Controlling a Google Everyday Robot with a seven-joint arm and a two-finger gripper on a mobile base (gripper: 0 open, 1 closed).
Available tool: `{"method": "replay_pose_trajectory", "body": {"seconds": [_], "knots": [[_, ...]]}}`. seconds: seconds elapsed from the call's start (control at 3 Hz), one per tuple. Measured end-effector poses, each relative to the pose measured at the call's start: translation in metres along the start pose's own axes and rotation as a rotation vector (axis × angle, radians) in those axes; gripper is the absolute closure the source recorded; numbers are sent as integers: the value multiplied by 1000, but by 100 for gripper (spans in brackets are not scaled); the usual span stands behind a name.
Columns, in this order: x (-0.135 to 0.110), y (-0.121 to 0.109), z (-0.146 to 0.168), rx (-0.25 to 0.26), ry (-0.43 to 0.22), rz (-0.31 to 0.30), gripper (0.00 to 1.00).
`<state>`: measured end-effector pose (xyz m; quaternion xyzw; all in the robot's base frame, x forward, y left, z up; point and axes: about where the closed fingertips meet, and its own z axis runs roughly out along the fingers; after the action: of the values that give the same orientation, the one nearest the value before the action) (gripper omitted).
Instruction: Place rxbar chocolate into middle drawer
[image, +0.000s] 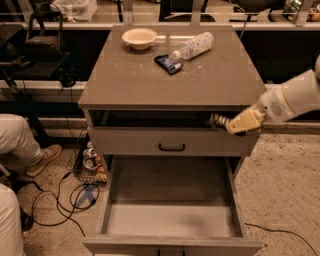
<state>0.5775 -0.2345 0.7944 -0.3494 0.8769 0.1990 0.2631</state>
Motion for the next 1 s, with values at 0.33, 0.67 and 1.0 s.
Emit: {"method": "replay_pose_trajectory", "body": {"seconds": [0.33,0.67,1.0], "knots": [[55,16,37,-100,29,89,100],[93,40,91,-218,63,152,100],[112,67,145,-303,83,169,100]]}}
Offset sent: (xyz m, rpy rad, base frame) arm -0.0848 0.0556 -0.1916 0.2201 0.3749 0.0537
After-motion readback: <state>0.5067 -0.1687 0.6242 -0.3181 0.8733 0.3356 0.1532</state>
